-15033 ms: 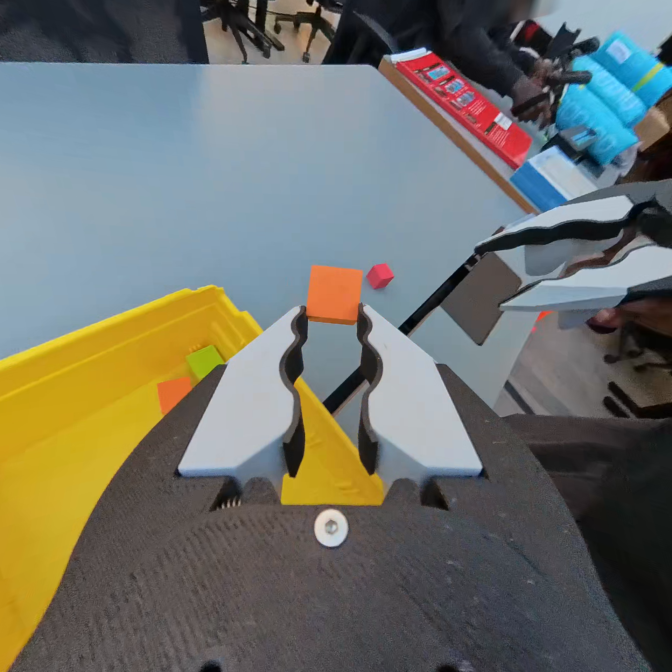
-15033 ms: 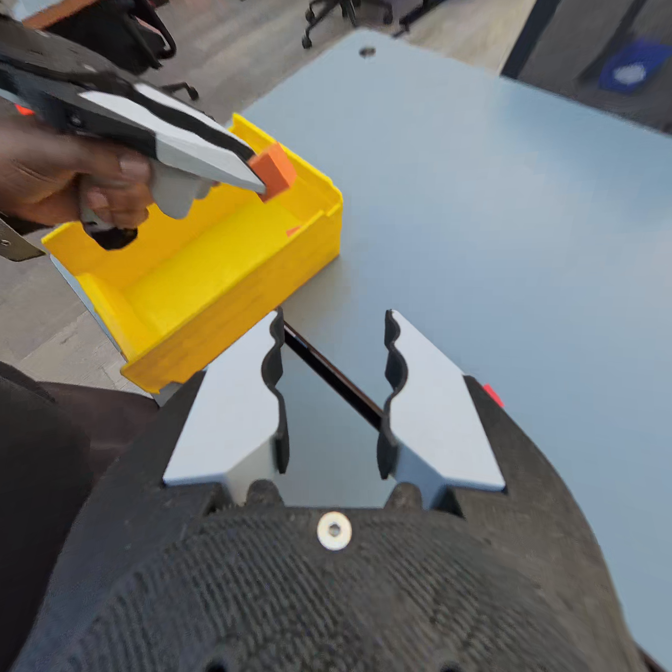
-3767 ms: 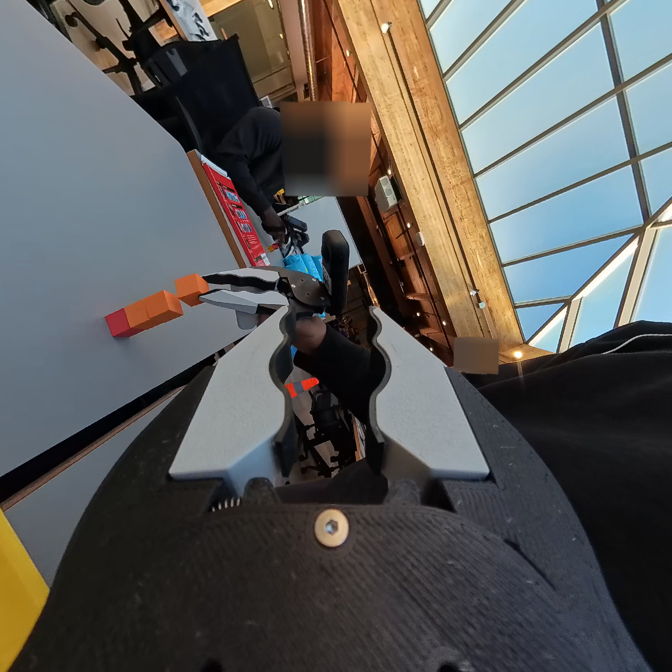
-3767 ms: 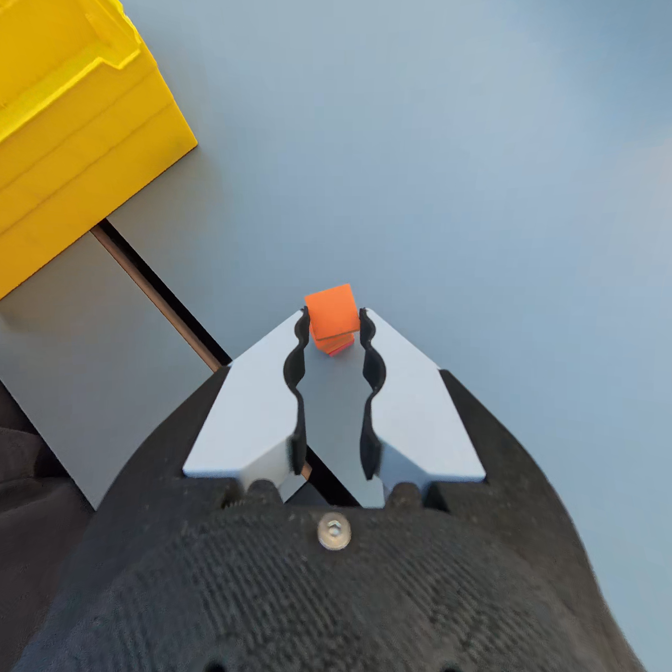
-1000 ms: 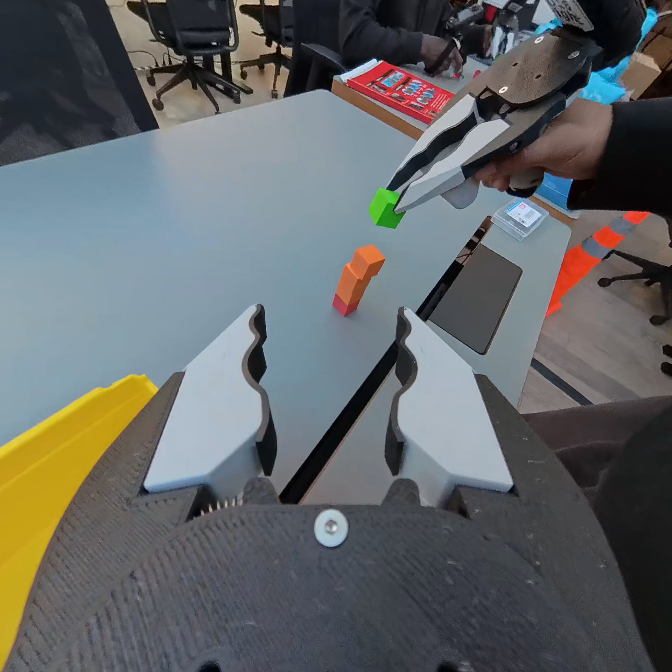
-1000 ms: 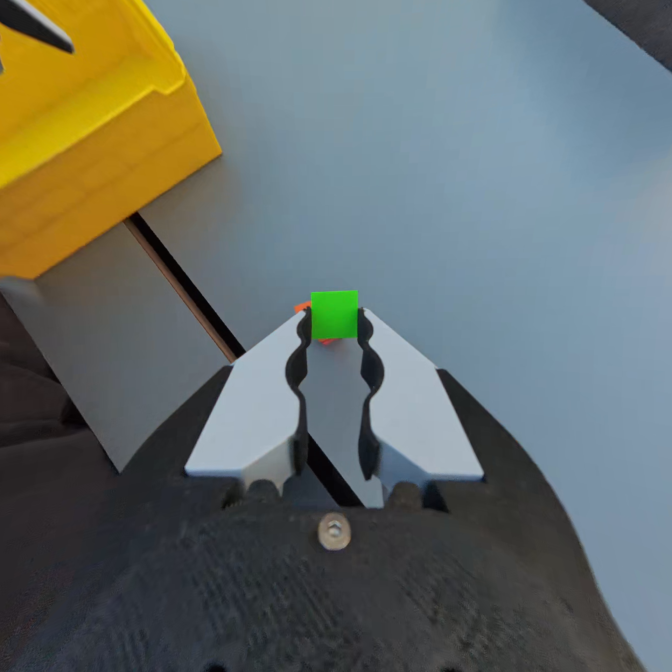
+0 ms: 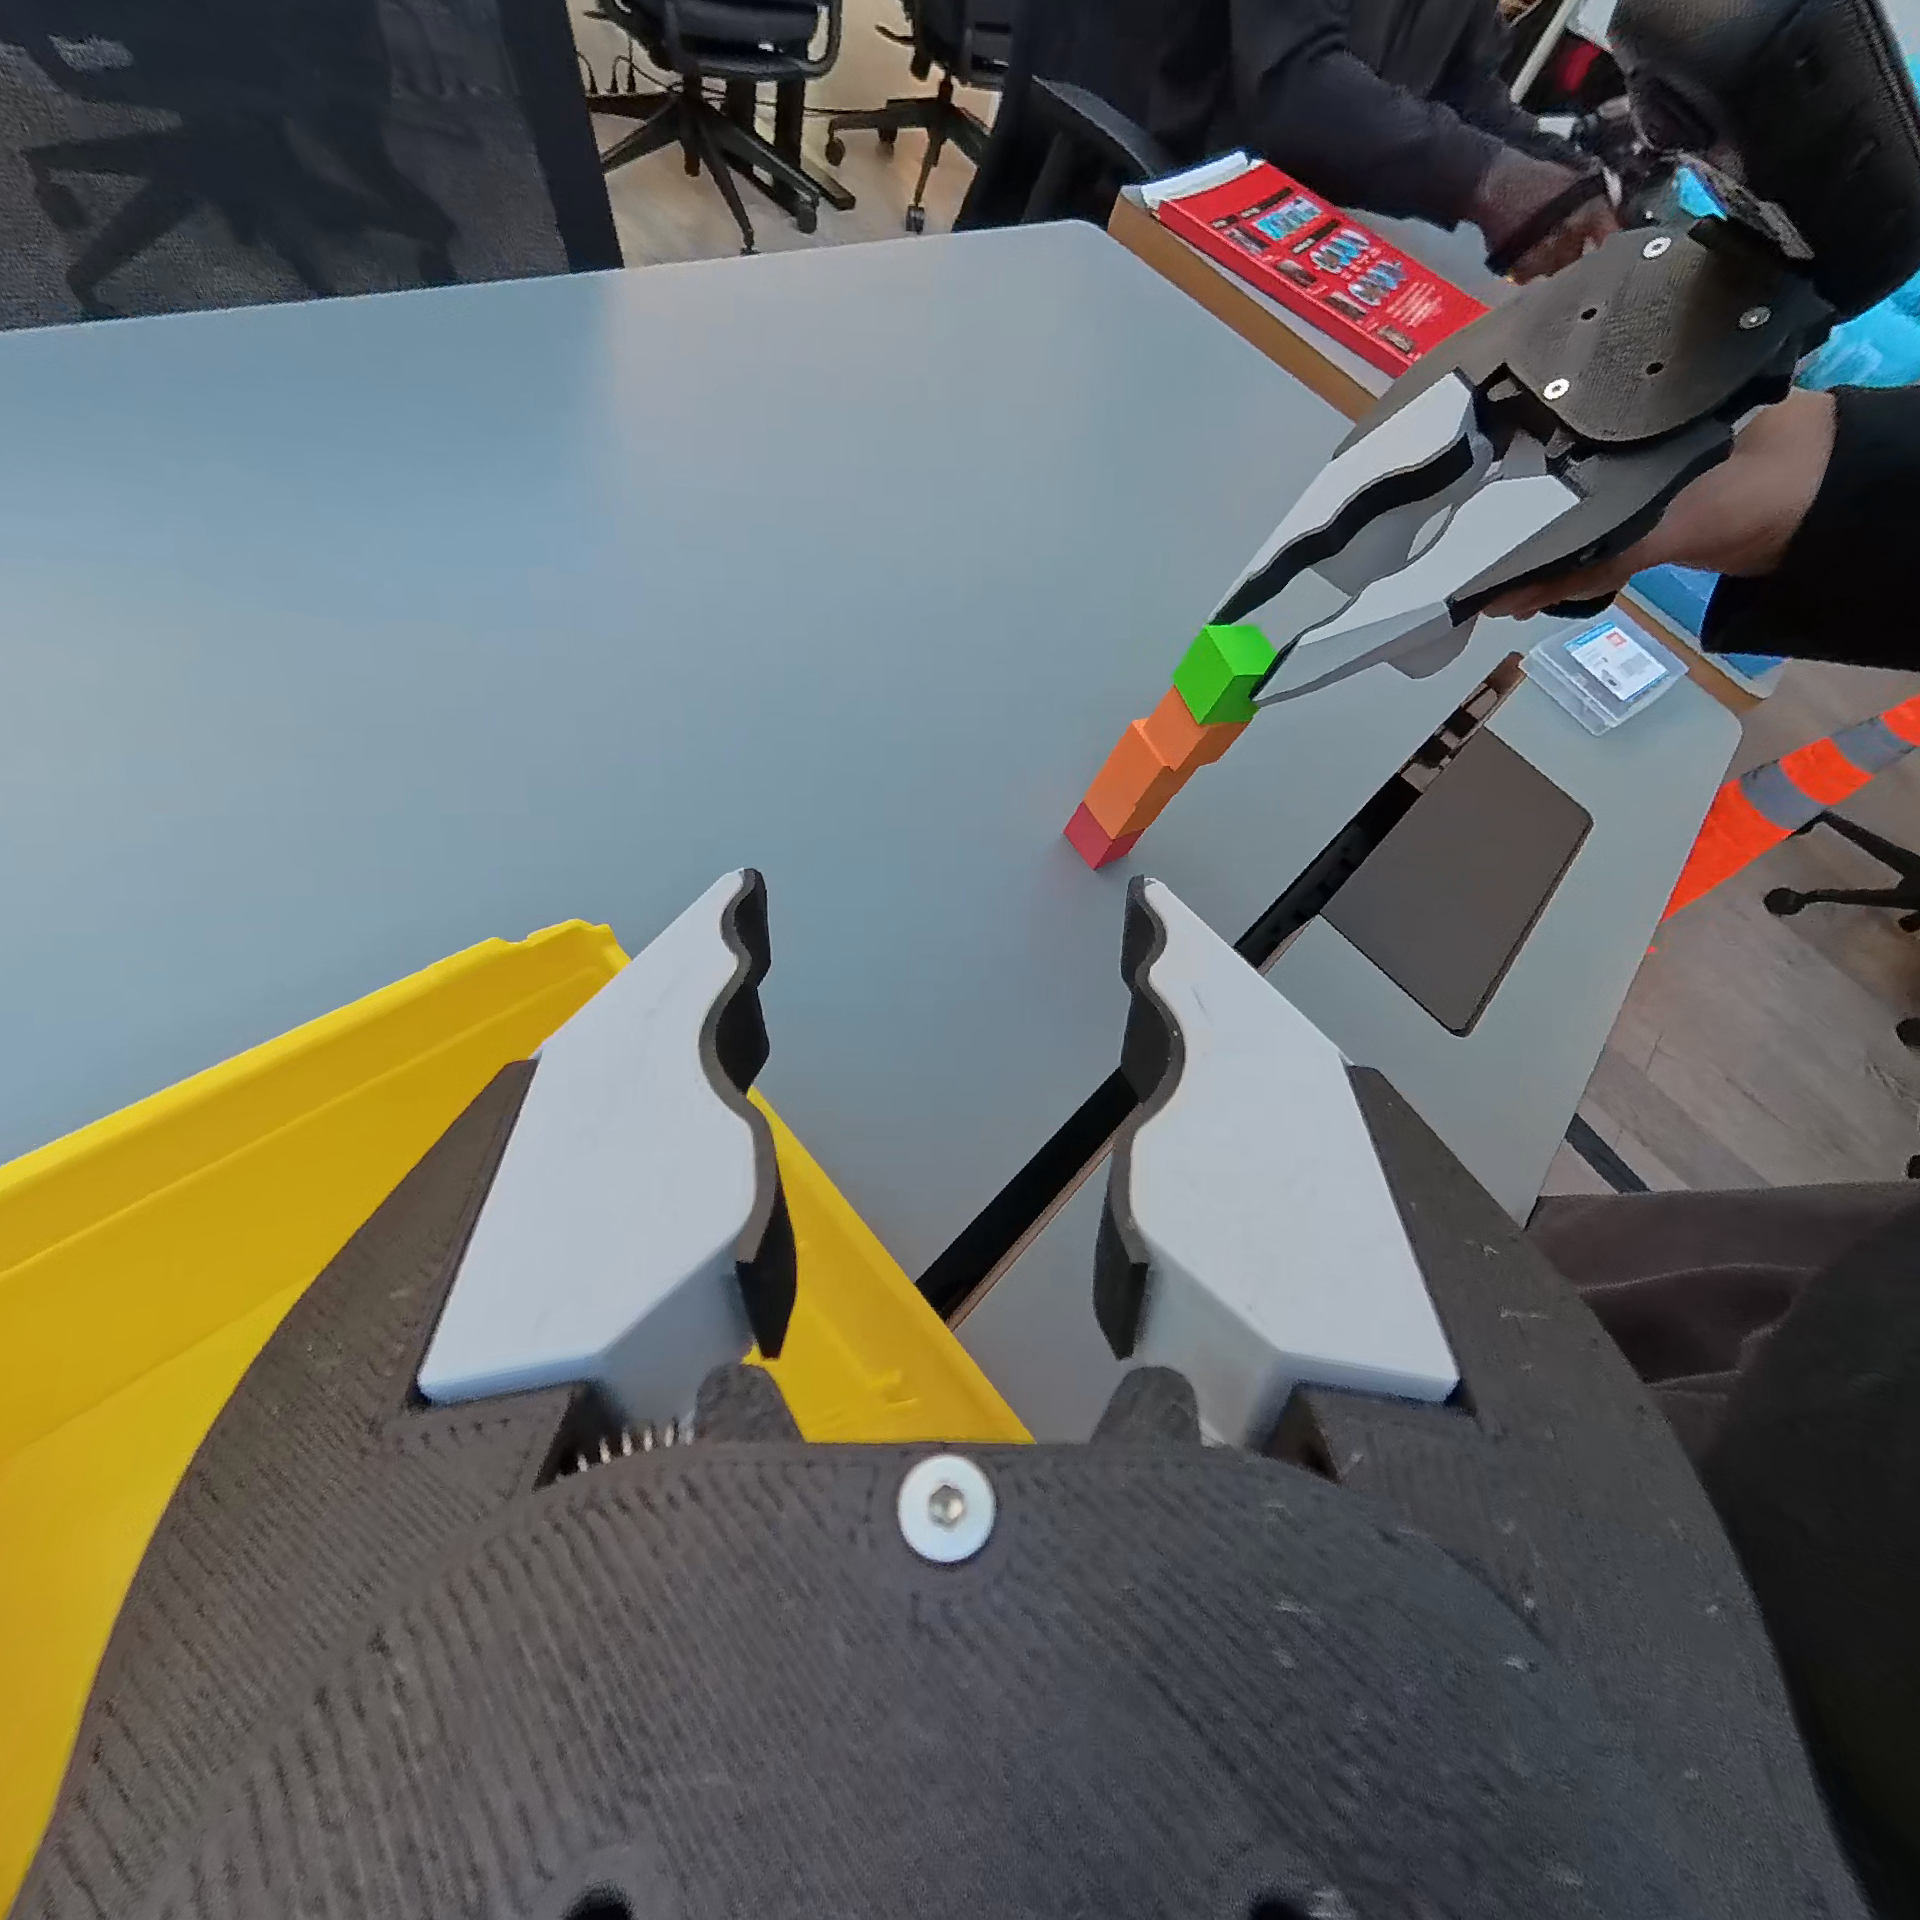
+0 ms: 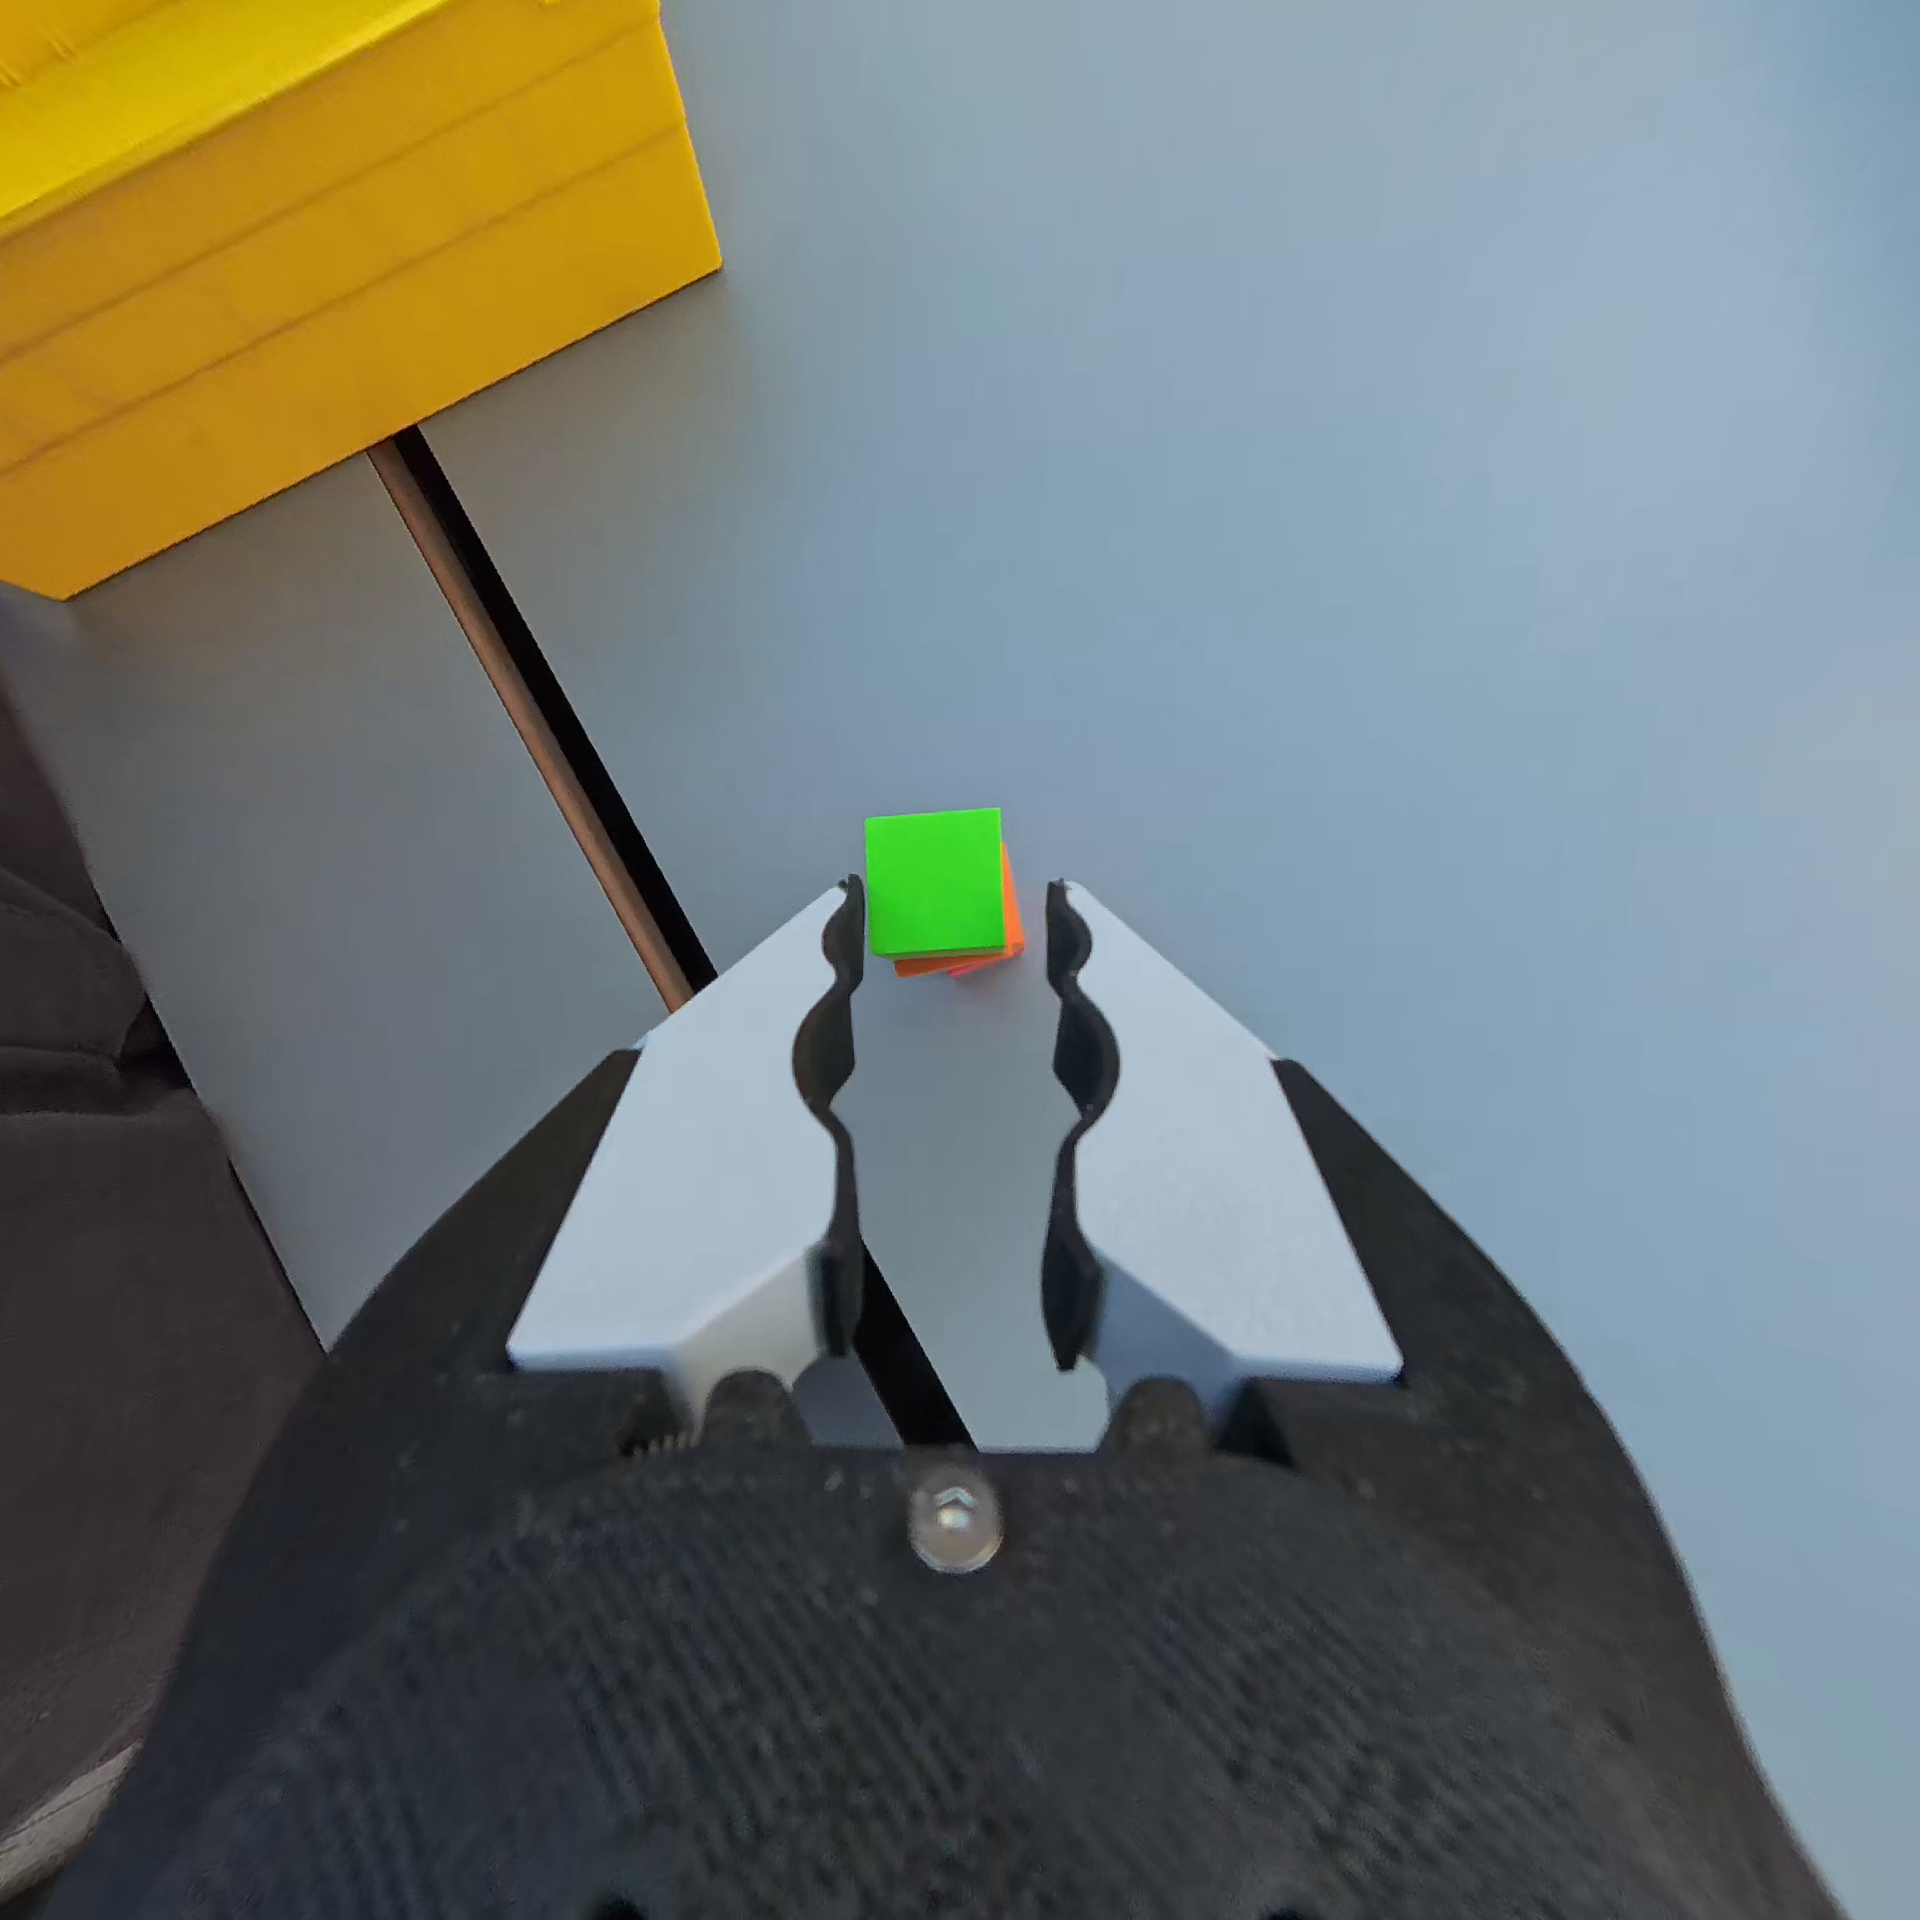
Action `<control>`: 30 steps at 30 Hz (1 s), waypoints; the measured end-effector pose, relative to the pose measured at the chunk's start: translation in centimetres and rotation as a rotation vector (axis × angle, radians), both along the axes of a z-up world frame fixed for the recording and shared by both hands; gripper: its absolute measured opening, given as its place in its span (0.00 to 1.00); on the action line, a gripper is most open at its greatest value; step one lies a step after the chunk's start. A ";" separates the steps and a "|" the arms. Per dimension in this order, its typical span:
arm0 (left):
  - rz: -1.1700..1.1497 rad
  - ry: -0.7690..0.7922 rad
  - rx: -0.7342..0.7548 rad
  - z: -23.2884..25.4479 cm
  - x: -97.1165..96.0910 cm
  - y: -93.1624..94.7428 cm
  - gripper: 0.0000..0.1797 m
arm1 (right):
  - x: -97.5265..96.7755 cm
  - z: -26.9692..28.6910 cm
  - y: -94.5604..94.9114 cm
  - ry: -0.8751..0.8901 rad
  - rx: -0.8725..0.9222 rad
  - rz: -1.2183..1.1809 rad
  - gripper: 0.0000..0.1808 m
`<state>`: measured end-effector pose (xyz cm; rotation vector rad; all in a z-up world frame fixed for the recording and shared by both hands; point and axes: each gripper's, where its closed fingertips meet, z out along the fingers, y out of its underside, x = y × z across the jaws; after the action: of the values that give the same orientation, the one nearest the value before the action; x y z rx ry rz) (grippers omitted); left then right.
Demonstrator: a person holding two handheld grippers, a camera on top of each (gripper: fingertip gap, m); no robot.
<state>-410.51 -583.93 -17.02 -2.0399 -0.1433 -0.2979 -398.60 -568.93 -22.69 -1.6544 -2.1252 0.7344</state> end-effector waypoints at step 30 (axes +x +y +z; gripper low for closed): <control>0.273 -0.138 -0.413 -13.6 -7.8 -3.5 0.15 | -4.2 10.6 -2.5 0.265 0.043 -0.190 0.22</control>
<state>-418.36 -587.41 -30.58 -2.3702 -0.6059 -0.2519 -402.76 -571.41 -12.09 -1.6098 -1.7629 0.7938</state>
